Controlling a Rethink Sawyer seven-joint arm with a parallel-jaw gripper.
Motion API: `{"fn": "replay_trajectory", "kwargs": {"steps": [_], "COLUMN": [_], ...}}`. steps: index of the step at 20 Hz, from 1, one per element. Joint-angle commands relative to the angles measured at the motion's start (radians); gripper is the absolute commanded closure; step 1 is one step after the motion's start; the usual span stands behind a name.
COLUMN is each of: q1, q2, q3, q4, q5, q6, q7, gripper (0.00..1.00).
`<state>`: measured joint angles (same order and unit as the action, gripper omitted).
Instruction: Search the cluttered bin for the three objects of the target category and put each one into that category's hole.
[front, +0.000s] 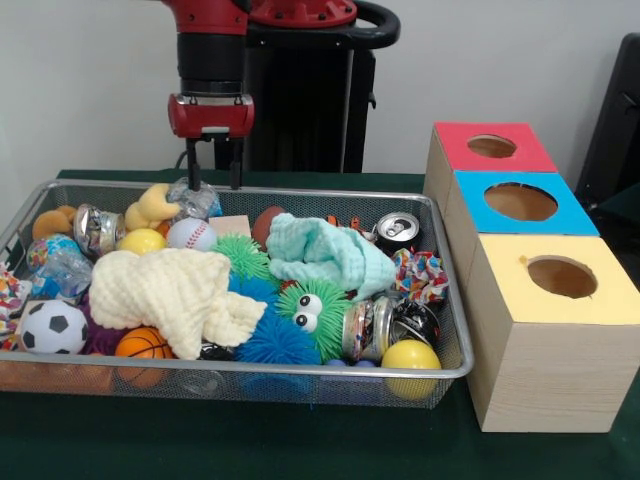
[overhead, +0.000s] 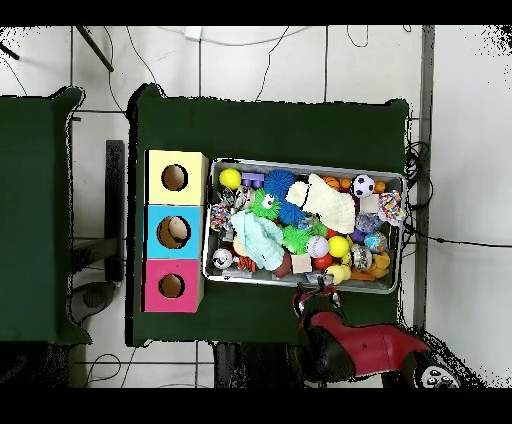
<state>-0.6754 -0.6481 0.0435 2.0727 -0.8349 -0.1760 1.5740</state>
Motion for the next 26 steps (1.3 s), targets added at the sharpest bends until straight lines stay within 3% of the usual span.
{"fn": "replay_trajectory", "kwargs": {"steps": [1, 5, 13, 26], "q1": [-0.034, -0.057, -0.146, -0.180], "q2": [0.066, 0.075, 0.137, 0.233], "q3": [0.040, 0.055, 0.130, 0.171], "q4": [-0.029, -0.037, -0.064, -0.174], "q5": [-0.056, -0.061, -0.015, -0.008], "q6": [-0.028, -0.005, 0.150, 0.227], "q7": [0.108, 0.101, 0.068, 0.014], "gripper": [0.00, 0.00, 0.00, 0.00]}}
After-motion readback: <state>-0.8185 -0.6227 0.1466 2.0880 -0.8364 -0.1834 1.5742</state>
